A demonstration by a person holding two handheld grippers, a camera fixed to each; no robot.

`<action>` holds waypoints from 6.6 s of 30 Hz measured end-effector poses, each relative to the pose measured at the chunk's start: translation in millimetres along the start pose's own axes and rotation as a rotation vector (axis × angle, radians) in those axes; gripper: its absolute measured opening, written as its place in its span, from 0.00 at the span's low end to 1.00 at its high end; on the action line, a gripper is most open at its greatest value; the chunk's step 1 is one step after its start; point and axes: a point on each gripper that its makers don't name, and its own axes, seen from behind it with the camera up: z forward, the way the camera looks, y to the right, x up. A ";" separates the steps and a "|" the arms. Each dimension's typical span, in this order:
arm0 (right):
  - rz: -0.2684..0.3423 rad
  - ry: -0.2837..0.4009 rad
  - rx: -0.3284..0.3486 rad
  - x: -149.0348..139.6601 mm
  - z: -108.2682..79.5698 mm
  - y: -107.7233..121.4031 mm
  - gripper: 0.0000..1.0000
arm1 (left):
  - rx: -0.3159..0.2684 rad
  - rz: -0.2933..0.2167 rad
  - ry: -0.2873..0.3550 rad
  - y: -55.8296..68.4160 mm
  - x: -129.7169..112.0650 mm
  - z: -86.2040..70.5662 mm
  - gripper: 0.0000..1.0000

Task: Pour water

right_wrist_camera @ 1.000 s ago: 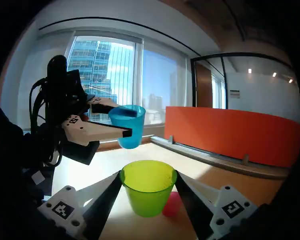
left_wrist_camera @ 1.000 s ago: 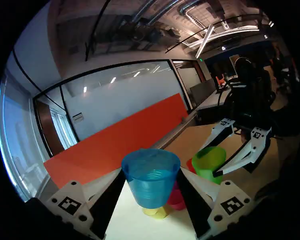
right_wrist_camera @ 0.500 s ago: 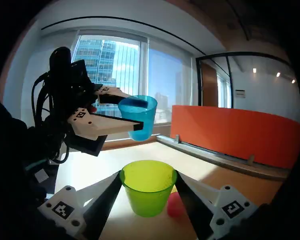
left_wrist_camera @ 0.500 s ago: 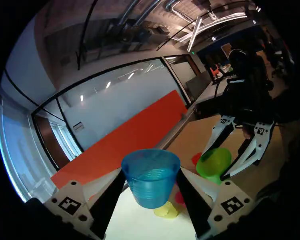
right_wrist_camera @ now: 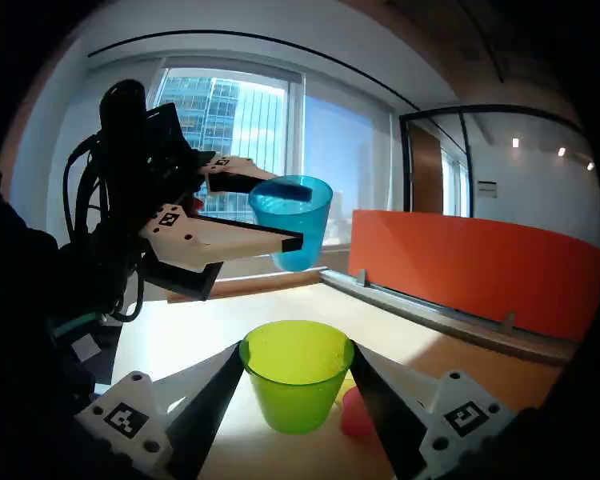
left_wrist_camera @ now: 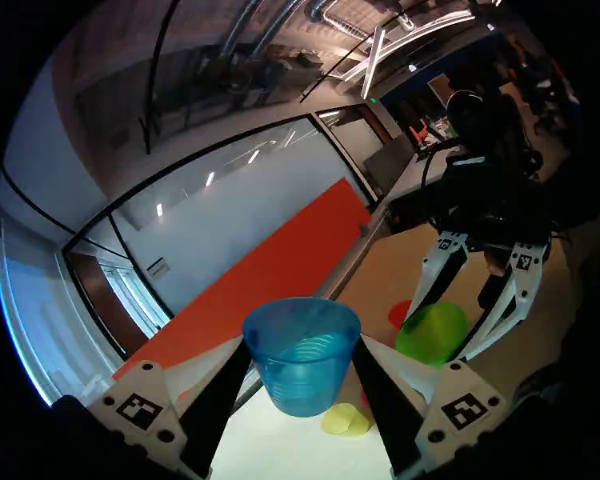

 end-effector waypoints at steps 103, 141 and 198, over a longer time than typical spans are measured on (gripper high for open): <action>-0.016 0.026 -0.001 16.6 4.9 3.4 0.93 | 0.039 0.509 0.021 -0.9 46.2 10.0 0.84; -0.024 0.038 -0.004 23.9 3.8 2.7 0.93 | 0.077 0.612 0.043 -8.8 63.8 7.3 0.84; -0.027 0.051 -0.009 27.8 4.1 7.4 0.92 | 0.104 0.830 0.039 -9.6 77.6 9.1 0.85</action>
